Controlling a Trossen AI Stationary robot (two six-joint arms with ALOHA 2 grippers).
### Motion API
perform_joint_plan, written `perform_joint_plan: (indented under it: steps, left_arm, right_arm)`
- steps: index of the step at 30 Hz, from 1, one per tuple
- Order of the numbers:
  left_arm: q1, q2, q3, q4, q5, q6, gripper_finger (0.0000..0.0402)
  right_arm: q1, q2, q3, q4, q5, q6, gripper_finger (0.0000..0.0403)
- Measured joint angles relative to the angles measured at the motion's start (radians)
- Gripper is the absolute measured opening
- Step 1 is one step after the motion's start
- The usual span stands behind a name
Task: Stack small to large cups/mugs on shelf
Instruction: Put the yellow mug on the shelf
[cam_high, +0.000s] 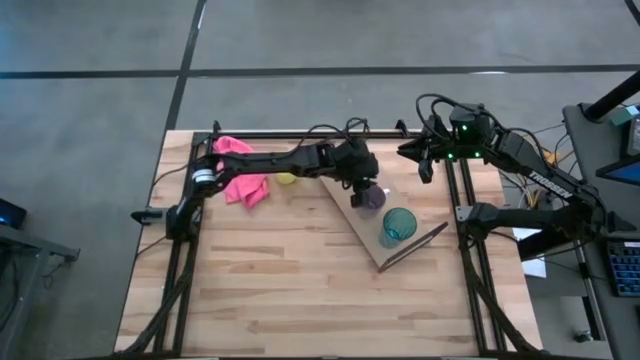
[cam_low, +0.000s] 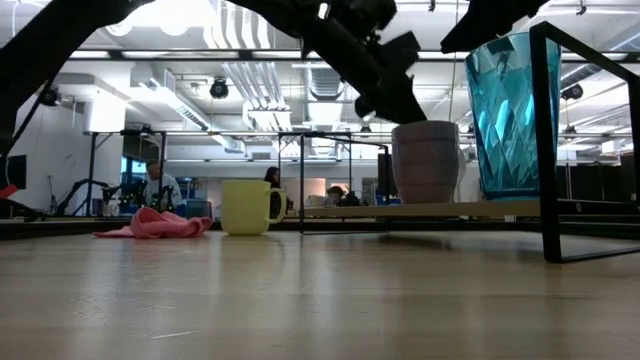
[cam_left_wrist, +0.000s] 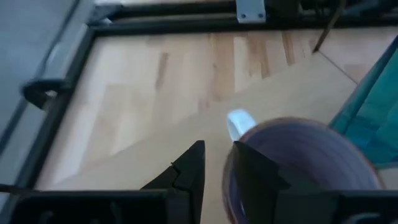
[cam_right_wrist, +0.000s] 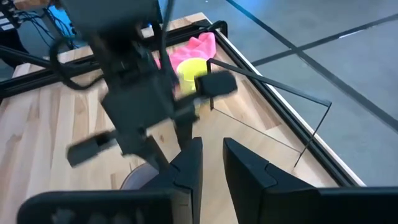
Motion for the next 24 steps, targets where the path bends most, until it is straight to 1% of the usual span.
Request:
perform_joint_plan:
  steps: [3,7,10,14,19,24]
  left_arm:
    - [0.0,-0.026,0.02,0.004,-0.021,0.0,0.0068]
    - [0.001,-0.079,0.039,-0.014,-0.025,-0.001,0.0068]
    - [0.0,-0.137,0.037,-0.074,-0.075,-0.007,0.0068]
    - [0.002,-0.205,0.035,-0.282,-0.167,-0.076,0.0068]
    - [0.019,-0.271,0.033,-0.57,-0.177,-0.241,0.0068]
    - [0.061,-0.281,0.011,-0.806,-0.192,-0.258,0.0068]
  right_arm:
    - [0.0,0.0,0.0,0.0,0.0,-0.003,0.0059]
    - [0.0,0.0,0.0,0.0,0.0,0.001,0.0059]
    - [0.0,0.0,0.0,0.0,0.0,0.001,0.0059]
    - [0.0,0.0,0.0,0.001,0.0,0.001,0.0059]
    - [0.0,0.0,0.0,0.002,0.0,0.001,0.0059]
    - [0.0,0.002,0.0,0.003,0.0,0.002,0.0059]
